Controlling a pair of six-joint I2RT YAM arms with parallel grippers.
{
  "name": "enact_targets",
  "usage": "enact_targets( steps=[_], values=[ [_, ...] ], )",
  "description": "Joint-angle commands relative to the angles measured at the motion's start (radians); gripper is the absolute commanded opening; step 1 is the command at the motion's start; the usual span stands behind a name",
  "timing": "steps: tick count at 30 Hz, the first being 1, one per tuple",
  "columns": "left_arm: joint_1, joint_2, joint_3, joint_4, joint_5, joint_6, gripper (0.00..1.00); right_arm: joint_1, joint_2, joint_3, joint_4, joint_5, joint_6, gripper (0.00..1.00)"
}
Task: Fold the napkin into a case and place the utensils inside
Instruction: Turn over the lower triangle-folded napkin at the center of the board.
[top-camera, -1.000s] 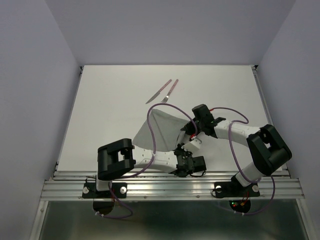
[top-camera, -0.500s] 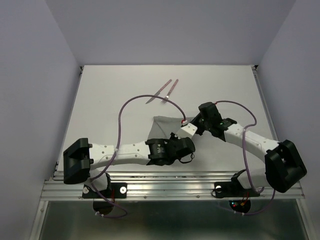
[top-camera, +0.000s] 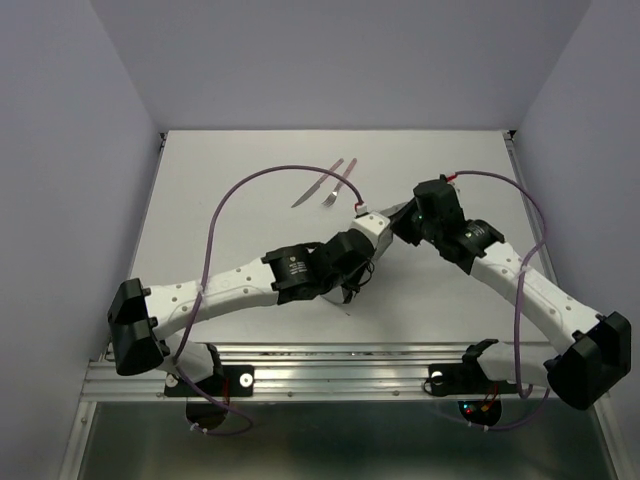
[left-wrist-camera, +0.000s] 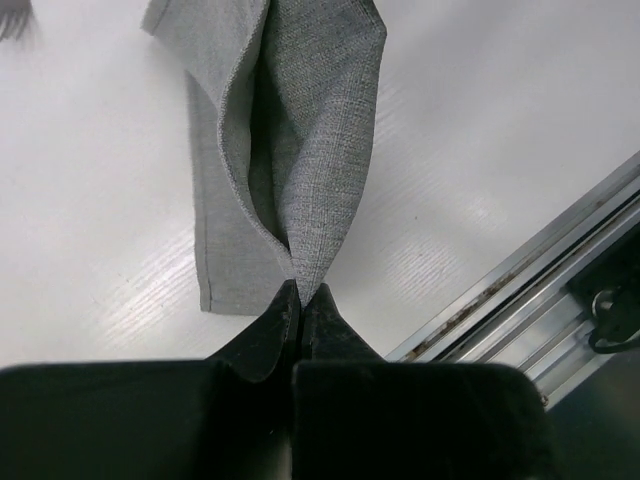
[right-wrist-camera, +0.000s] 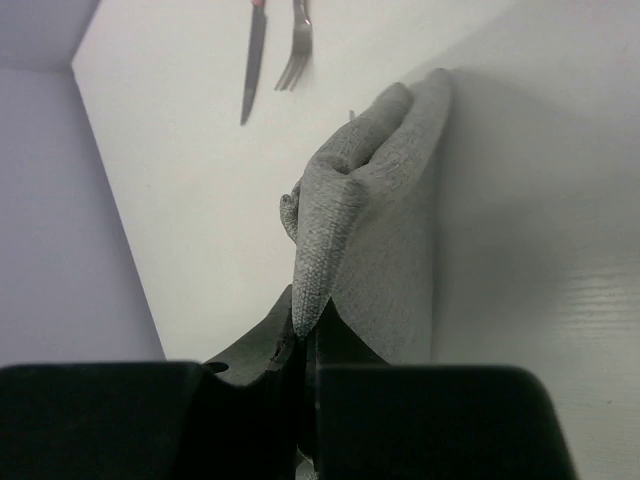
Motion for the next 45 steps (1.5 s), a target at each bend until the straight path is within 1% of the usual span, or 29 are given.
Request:
enact_targets(
  steps=[1,6,9,13,17,18,19,21,25,26,27,28,31,32,33,35,36,37,38,39,40,41,42,43,44,45],
  values=[
    [0.031,-0.059,0.113,-0.011,0.041,0.051,0.0,-0.006,-0.046,0.112,-0.054,0.1,-0.038,0.01],
    [0.032,-0.03,0.188,-0.023,0.067,0.058,0.0,-0.006,-0.054,0.195,-0.091,0.154,-0.053,0.01],
    [0.032,-0.011,0.242,-0.029,0.099,0.051,0.0,-0.006,-0.077,0.209,-0.129,0.192,-0.053,0.01],
    [0.026,0.001,0.257,-0.02,0.139,0.034,0.0,-0.006,-0.133,0.22,-0.186,0.264,-0.058,0.01],
    [-0.012,0.027,0.272,0.001,0.15,-0.001,0.0,-0.006,-0.204,0.234,-0.298,0.365,-0.064,0.01],
    [-0.034,0.05,0.292,0.003,0.151,-0.009,0.0,-0.006,-0.233,0.24,-0.347,0.382,-0.064,0.01],
    [-0.047,0.065,0.304,0.006,0.153,-0.014,0.0,-0.006,-0.247,0.246,-0.347,0.399,-0.064,0.01],
    [-0.077,0.119,0.334,0.015,0.151,-0.026,0.0,-0.006,-0.274,0.266,-0.421,0.448,-0.064,0.01],
    [-0.127,0.217,0.455,0.04,0.202,-0.046,0.0,-0.006,-0.324,0.327,-0.571,0.516,-0.084,0.01],
    [-0.135,0.233,0.472,0.046,0.223,-0.051,0.0,-0.006,-0.321,0.349,-0.596,0.522,-0.096,0.01],
    [-0.138,0.262,0.501,0.069,0.264,-0.061,0.0,-0.006,-0.31,0.405,-0.652,0.528,-0.123,0.01],
    [-0.14,0.271,0.501,0.083,0.265,-0.061,0.0,-0.006,-0.296,0.437,-0.653,0.533,-0.136,0.01],
    [-0.14,0.297,0.519,0.171,0.375,-0.095,0.0,-0.006,-0.209,0.555,-0.778,0.548,-0.208,0.01],
    [-0.138,0.3,0.515,0.187,0.389,-0.097,0.0,-0.006,-0.166,0.574,-0.788,0.551,-0.226,0.01],
    [-0.134,0.3,0.503,0.208,0.404,-0.101,0.0,-0.006,-0.143,0.591,-0.794,0.551,-0.245,0.01],
    [-0.114,0.291,0.428,0.283,0.481,-0.133,0.0,-0.006,-0.089,0.629,-0.8,0.55,-0.291,0.01],
    [-0.079,0.267,0.394,0.319,0.514,-0.152,0.0,-0.006,-0.031,0.637,-0.792,0.54,-0.312,0.01],
    [-0.057,0.248,0.299,0.358,0.574,-0.172,0.0,-0.006,0.003,0.643,-0.769,0.528,-0.337,0.01],
    [-0.036,0.23,0.245,0.455,0.602,-0.211,0.0,-0.006,0.038,0.654,-0.754,0.498,-0.381,0.01],
    [-0.013,0.212,0.195,0.5,0.625,-0.233,0.0,-0.006,0.076,0.654,-0.737,0.479,-0.41,0.01],
    [0.042,0.178,0.141,0.541,0.674,-0.256,0.0,-0.006,0.16,0.659,-0.723,0.471,-0.429,0.01],
    [0.069,0.162,0.043,0.579,0.689,-0.274,0.0,-0.006,0.204,0.663,-0.702,0.464,-0.438,0.01],
    [0.092,0.133,0.001,0.634,0.697,-0.294,0.0,-0.006,0.244,0.663,-0.677,0.424,-0.484,0.01],
    [0.127,0.121,-0.039,0.65,0.702,-0.298,0.0,-0.006,0.282,0.663,-0.653,0.409,-0.499,0.01],
    [0.139,0.112,-0.101,0.664,0.703,-0.298,0.0,-0.006,0.357,0.674,-0.621,0.386,-0.513,0.01],
    [0.15,0.096,-0.128,0.667,0.703,-0.295,0.0,-0.006,0.391,0.677,-0.604,0.363,-0.524,0.01]
  ],
)
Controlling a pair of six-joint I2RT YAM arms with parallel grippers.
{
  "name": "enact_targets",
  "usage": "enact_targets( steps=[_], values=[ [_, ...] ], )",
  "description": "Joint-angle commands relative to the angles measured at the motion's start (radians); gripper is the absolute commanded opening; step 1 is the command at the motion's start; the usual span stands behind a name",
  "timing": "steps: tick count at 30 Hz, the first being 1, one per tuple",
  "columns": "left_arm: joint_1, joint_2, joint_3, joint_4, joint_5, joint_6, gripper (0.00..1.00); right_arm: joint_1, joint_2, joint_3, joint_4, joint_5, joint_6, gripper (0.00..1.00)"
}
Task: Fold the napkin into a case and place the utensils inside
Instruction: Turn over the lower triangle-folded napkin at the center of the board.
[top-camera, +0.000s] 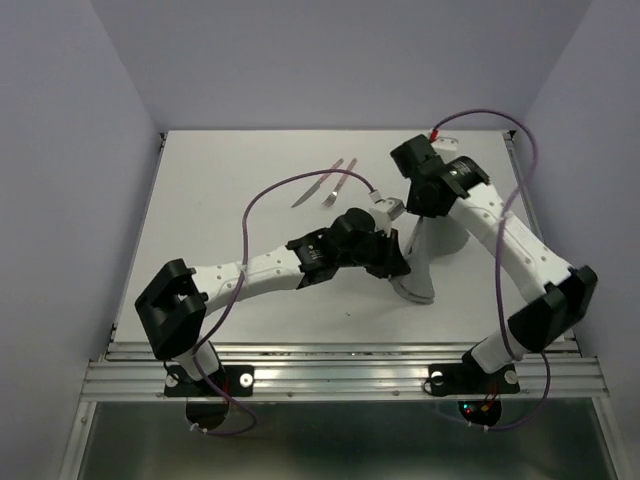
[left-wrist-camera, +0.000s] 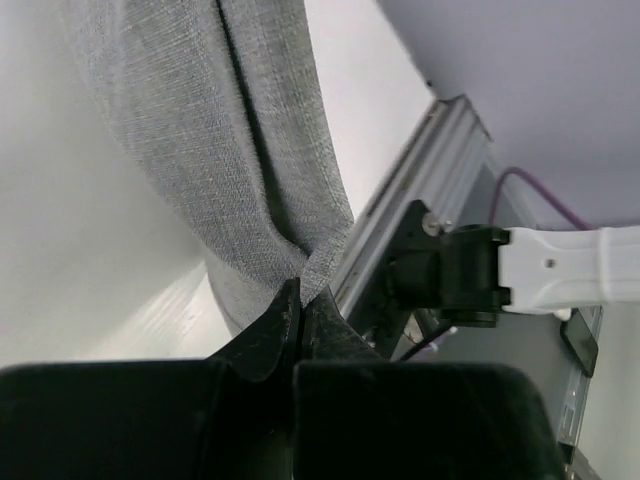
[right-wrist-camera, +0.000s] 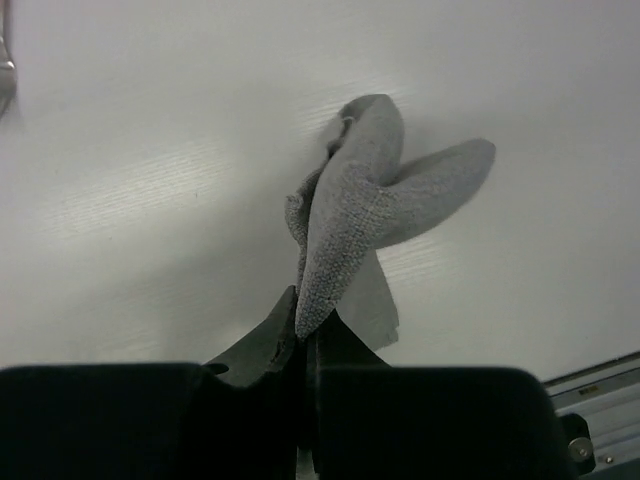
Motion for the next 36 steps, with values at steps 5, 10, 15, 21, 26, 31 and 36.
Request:
enact_targets(
  steps=[5,10,15,21,26,31,36],
  values=[
    [0.058,-0.131,-0.289,0.142,0.115,-0.044,0.0,-0.006,0.276,0.074,0.222,-0.124,-0.141,0.01],
    [0.087,-0.188,-0.403,0.145,0.09,-0.036,0.0,-0.006,0.35,0.066,0.294,-0.19,-0.168,0.01],
    [0.096,-0.2,-0.487,0.163,0.07,-0.036,0.0,-0.006,0.365,0.029,0.367,-0.27,-0.172,0.01],
    [0.098,-0.188,-0.565,0.218,0.055,-0.038,0.0,0.012,0.399,0.003,0.4,-0.276,-0.132,0.01],
    [0.099,-0.175,-0.588,0.231,0.032,-0.026,0.0,0.021,0.441,0.014,0.41,-0.249,-0.074,0.01],
    [0.113,-0.18,-0.601,0.217,0.001,0.004,0.0,0.043,0.476,0.028,0.424,-0.253,-0.056,0.01],
    [0.121,-0.189,-0.617,0.211,0.004,0.014,0.0,0.054,0.511,0.064,0.416,-0.25,-0.046,0.01]
  ],
)
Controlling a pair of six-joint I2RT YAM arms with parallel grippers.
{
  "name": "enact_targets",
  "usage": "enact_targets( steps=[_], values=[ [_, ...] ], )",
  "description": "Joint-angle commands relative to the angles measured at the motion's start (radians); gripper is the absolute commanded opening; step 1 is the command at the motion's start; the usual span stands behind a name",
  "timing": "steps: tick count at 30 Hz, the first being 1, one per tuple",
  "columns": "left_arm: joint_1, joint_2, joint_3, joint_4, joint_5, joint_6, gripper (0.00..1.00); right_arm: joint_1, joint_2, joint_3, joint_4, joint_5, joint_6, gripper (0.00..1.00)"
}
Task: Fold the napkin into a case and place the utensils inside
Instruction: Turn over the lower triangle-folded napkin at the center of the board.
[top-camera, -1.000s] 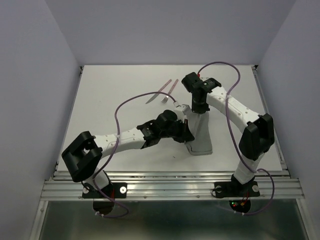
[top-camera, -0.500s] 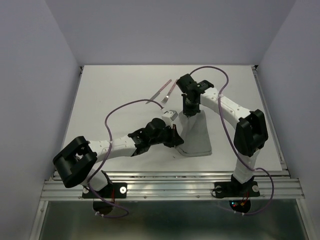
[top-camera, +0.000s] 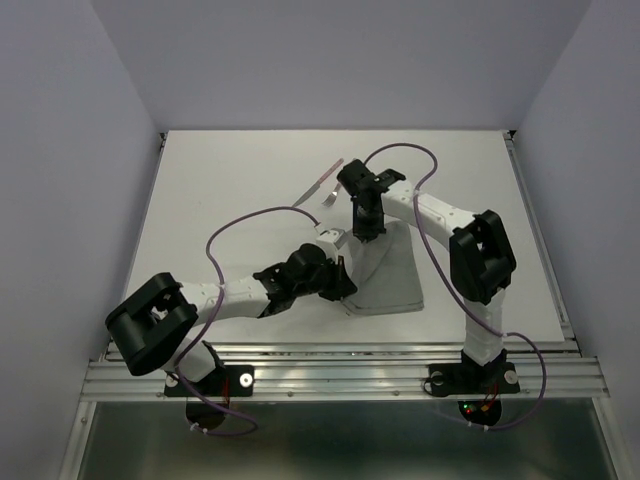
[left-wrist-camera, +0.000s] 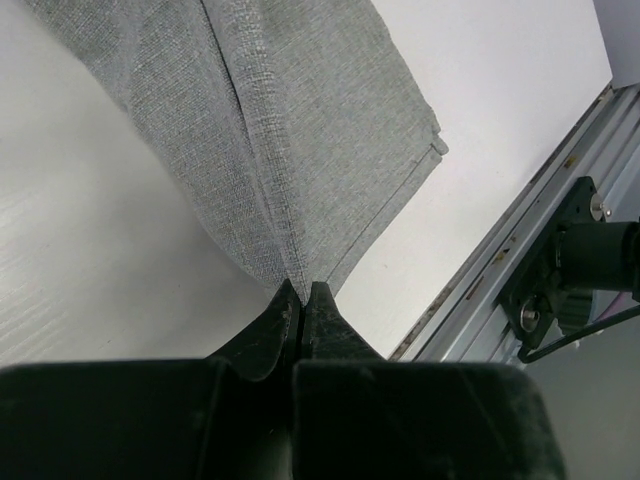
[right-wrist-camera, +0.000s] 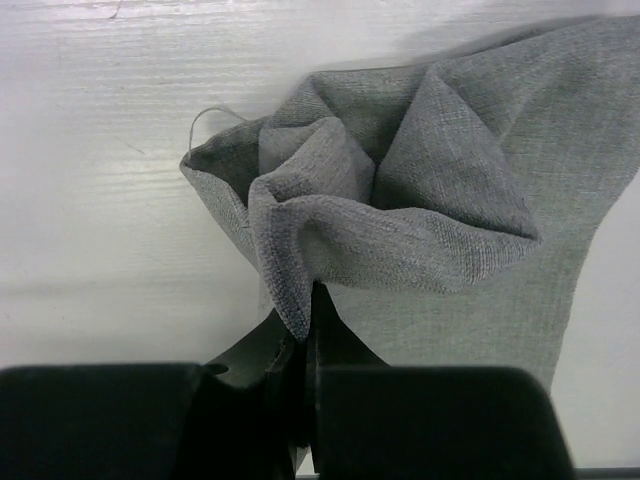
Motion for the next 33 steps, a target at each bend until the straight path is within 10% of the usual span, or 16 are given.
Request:
enact_targets(
  steps=[1,7,10,14,33],
  values=[
    [-0.016,-0.022,-0.03,-0.089,0.095,0.024,0.0,-0.013,0.023,0.07,0.161,0.12,0.026,0.01],
    [-0.01,-0.031,-0.045,-0.078,0.092,0.015,0.0,-0.003,0.008,0.047,0.204,0.075,0.04,0.07],
    [-0.002,-0.031,-0.059,-0.069,0.086,0.009,0.0,-0.003,-0.005,0.043,0.224,0.054,0.043,0.45],
    [0.012,-0.044,-0.077,-0.058,0.076,0.001,0.0,-0.003,-0.038,0.041,0.229,0.063,0.054,0.64],
    [0.093,-0.208,-0.221,-0.046,-0.016,-0.086,0.0,-0.095,-0.258,-0.154,0.261,0.11,0.089,0.68]
  ],
)
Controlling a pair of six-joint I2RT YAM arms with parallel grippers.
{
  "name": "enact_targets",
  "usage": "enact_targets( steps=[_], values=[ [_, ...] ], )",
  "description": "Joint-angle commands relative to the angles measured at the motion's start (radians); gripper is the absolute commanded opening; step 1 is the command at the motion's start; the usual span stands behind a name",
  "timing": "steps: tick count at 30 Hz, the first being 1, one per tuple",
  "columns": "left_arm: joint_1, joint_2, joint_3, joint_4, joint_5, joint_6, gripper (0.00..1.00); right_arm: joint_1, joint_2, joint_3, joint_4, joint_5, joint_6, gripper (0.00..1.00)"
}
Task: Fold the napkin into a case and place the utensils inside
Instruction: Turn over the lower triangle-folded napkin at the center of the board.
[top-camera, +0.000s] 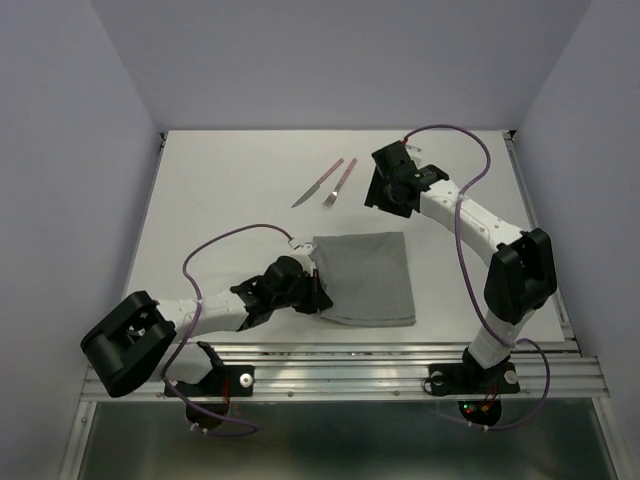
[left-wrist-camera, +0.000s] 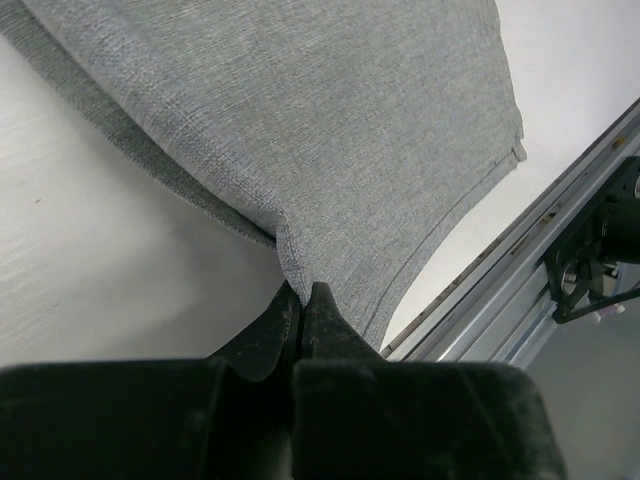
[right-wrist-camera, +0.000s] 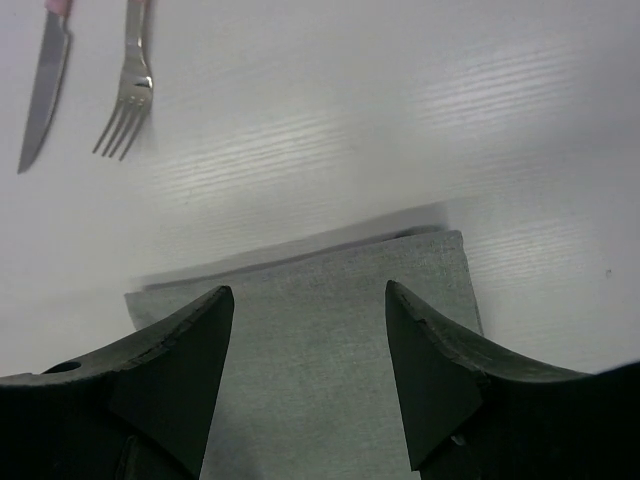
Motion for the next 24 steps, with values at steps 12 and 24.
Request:
enact_targets(
  steps=[12,24],
  values=[
    [0.086,-0.159,-0.111,-0.033,-0.084,-0.1,0.7,0.004,-0.053,-0.081,0.033,0.018,0.019,0.68],
    [0.14,-0.355,0.091,-0.31,-0.259,-0.112,0.81,-0.005,-0.117,-0.129,0.032,0.013,0.022,0.69]
  ],
)
